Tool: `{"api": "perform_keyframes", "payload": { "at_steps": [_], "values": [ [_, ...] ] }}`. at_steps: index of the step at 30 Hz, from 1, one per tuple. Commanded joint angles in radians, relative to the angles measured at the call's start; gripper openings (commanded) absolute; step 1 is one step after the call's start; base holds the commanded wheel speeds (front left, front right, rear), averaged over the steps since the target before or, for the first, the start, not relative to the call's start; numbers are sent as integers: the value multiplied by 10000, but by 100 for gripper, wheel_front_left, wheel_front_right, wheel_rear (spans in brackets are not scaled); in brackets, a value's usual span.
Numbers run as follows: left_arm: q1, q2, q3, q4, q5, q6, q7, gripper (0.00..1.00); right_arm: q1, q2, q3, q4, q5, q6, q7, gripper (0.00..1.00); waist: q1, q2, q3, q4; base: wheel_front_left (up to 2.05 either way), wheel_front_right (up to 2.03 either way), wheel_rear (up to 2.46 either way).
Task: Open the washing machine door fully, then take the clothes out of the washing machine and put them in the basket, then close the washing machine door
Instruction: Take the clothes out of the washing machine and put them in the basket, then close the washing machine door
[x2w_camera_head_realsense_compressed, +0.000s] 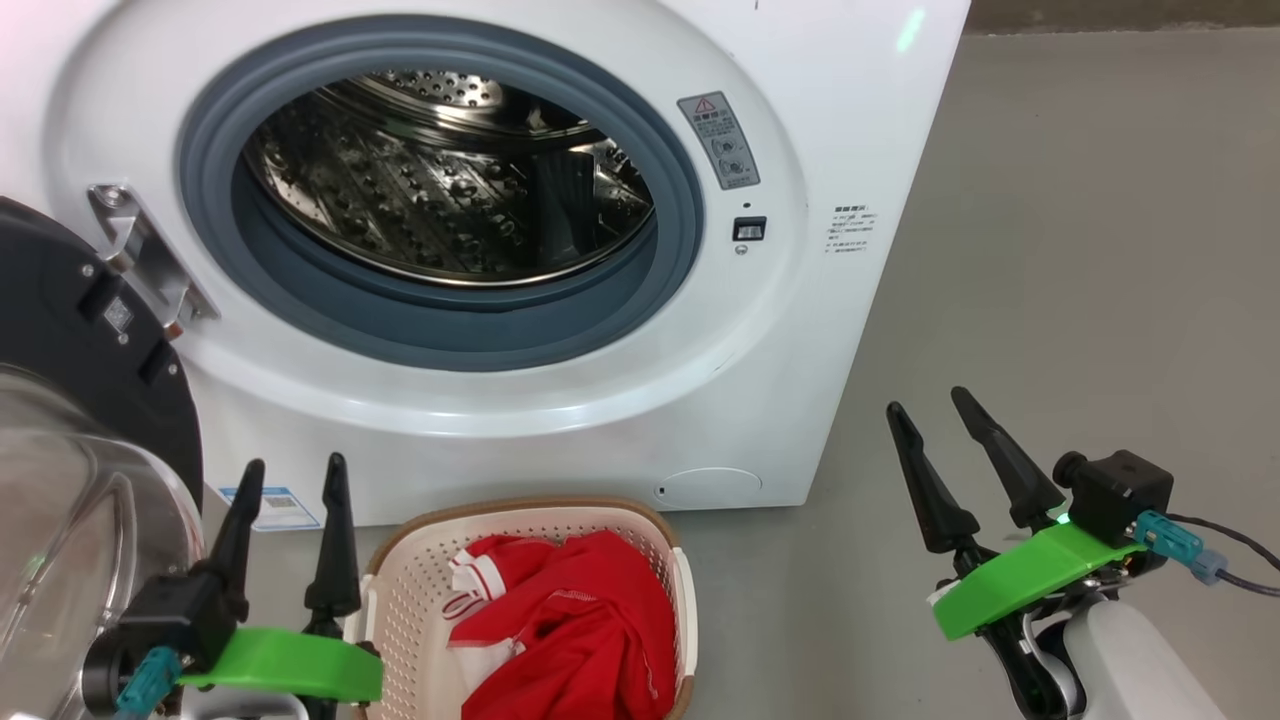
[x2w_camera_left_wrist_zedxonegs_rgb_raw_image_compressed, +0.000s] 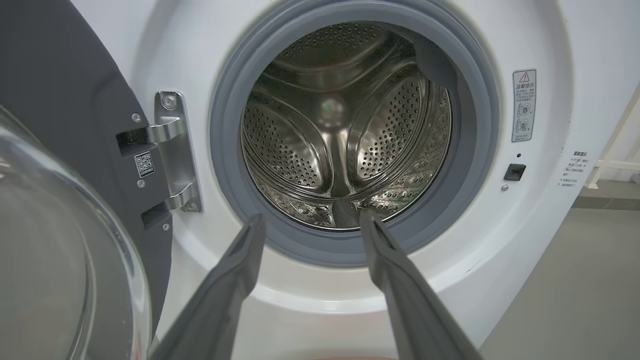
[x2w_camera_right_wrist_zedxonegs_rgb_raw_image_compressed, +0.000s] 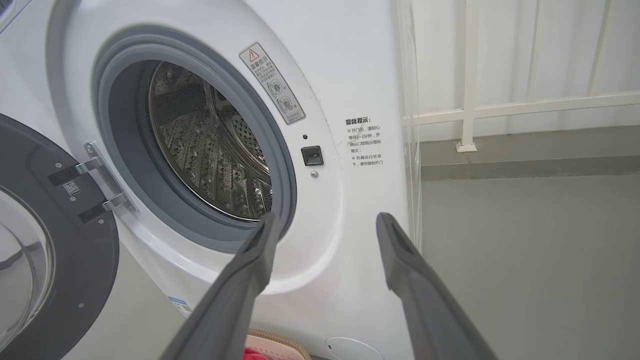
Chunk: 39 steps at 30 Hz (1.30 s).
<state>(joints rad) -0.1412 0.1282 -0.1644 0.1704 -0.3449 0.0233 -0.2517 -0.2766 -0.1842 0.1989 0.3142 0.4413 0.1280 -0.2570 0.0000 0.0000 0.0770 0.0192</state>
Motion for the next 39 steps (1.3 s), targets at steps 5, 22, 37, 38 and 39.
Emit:
{"api": "perform_keyframes", "payload": {
  "at_steps": [5,22,37,38,39],
  "values": [
    [162,334,423,-719,-71,126,104,100,167,-40,124,-280,-54,27,-48,100,0,0,-42,6,0,0,0],
    [560,465,305,-1199,-276,148,363,100,151,-95,69,-284,-92,27,-48,100,0,0,-78,-82,0,0,0],
    [514,543,206,-1077,-311,183,314,100,143,-74,39,-282,-136,27,-48,100,0,0,-26,-92,0,0,0],
    [510,547,199,-1068,-315,185,311,100,143,-75,39,-283,-137,27,-48,100,0,0,-24,-91,0,0,0],
    [507,552,193,-1060,-318,188,308,100,144,-75,37,-287,-138,27,-48,100,0,0,-21,-91,0,0,0]
  ]
}}
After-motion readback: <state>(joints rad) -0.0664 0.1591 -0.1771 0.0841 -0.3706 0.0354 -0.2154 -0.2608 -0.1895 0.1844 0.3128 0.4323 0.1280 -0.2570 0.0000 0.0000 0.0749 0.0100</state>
